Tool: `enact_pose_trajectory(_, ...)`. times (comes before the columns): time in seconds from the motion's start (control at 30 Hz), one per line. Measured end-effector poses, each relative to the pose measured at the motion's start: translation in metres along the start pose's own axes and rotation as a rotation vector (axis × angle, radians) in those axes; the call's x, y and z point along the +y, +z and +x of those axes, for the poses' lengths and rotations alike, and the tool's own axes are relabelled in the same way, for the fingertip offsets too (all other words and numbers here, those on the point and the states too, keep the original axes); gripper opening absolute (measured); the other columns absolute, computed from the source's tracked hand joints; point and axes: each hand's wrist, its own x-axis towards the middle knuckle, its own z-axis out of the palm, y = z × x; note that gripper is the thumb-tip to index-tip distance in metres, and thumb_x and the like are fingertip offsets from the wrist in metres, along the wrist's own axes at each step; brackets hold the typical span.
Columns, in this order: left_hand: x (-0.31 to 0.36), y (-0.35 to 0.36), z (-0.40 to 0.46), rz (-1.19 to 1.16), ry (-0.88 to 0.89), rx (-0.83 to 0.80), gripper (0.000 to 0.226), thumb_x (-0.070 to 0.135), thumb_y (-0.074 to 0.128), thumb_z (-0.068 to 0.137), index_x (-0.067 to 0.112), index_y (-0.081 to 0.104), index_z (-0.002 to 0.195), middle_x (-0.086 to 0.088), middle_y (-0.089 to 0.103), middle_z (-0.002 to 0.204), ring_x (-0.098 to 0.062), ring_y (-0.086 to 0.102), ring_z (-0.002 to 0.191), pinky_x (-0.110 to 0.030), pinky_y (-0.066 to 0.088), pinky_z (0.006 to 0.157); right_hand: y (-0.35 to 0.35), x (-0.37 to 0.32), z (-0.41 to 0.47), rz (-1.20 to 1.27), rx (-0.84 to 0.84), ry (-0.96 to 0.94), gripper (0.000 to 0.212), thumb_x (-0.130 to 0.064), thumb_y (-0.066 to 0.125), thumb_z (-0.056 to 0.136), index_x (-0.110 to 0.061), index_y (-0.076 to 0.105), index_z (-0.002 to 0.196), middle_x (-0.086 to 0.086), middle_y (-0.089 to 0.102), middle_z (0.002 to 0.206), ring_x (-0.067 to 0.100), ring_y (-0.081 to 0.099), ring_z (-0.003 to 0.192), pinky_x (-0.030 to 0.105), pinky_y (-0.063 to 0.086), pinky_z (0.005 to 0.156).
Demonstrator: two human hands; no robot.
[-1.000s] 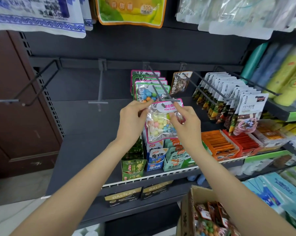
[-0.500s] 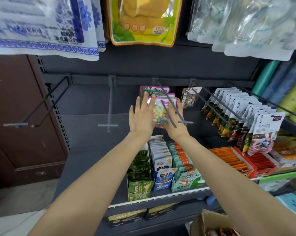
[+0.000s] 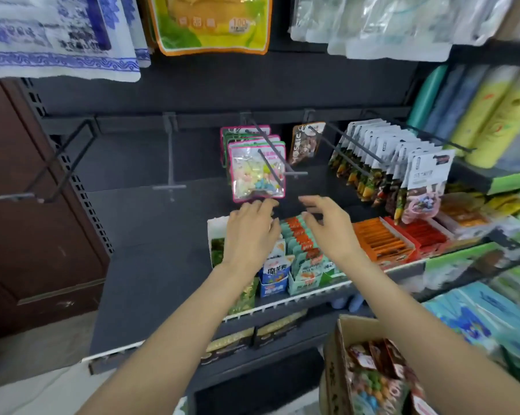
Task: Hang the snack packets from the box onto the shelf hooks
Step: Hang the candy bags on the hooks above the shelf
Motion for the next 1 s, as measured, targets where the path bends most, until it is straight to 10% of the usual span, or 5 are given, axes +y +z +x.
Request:
enact_pose_trajectory(0.33, 0.134, 0.096, -0.146, -0.228, -0.037, -0.495, 0.026, 0.022, 0.046, 0.097, 0.018, 0.058, 0.120, -0.001, 0.066, 0.103, -0.018, 0.063, 0.085, -0.038, 0.055, 0.068, -0.074, 0.151, -0.219, -0.259, -0.368, 0.326, 0.018, -0.011, 0.055, 0.089, -0.010, 0.069, 0.099, 0.013, 0.070, 0.095, 0.029, 0.065, 0.090, 0.037, 0.049, 0.078)
enact_pose_trajectory(0.63, 0.178, 0.158, -0.245, 0.146, 0.129, -1.118, 0.086, 0.046, 0.068, 0.081, 0.014, 0.024, 0.148, -0.012, 0.022, 0.154, -0.029, 0.023, 0.141, -0.042, 0.030, 0.112, -0.090, 0.226, -0.319, -0.246, -0.768, 0.472, 0.067, -0.033, 0.059, 0.090, -0.018, 0.026, 0.146, 0.015, 0.029, 0.149, 0.032, 0.041, 0.130, 0.038, 0.042, 0.099)
enact_pose_trajectory(0.77, 0.175, 0.150, -0.251, 0.128, 0.160, -1.139, 0.084, 0.030, 0.074, 0.078, 0.017, 0.026, 0.146, -0.012, 0.014, 0.155, -0.031, 0.028, 0.138, -0.038, 0.038, 0.105, -0.081, 0.214, -0.326, -0.481, -0.664, 0.376, 0.050, -0.035, 0.060, 0.089, -0.012, 0.035, 0.126, 0.015, 0.041, 0.132, 0.034, 0.053, 0.111, 0.041, 0.048, 0.079)
enact_pose_trajectory(1.0, 0.183, 0.131, -0.252, 0.137, 0.145, -0.819, 0.019, 0.015, 0.044, 0.095, 0.014, 0.059, 0.107, -0.006, 0.064, 0.108, -0.027, 0.060, 0.099, -0.041, 0.051, 0.076, -0.078, 0.209, -0.321, -0.696, -0.596, 0.160, 0.030, -0.023, 0.051, 0.094, -0.008, 0.054, 0.119, 0.014, 0.038, 0.138, 0.031, 0.047, 0.118, 0.039, 0.048, 0.082)
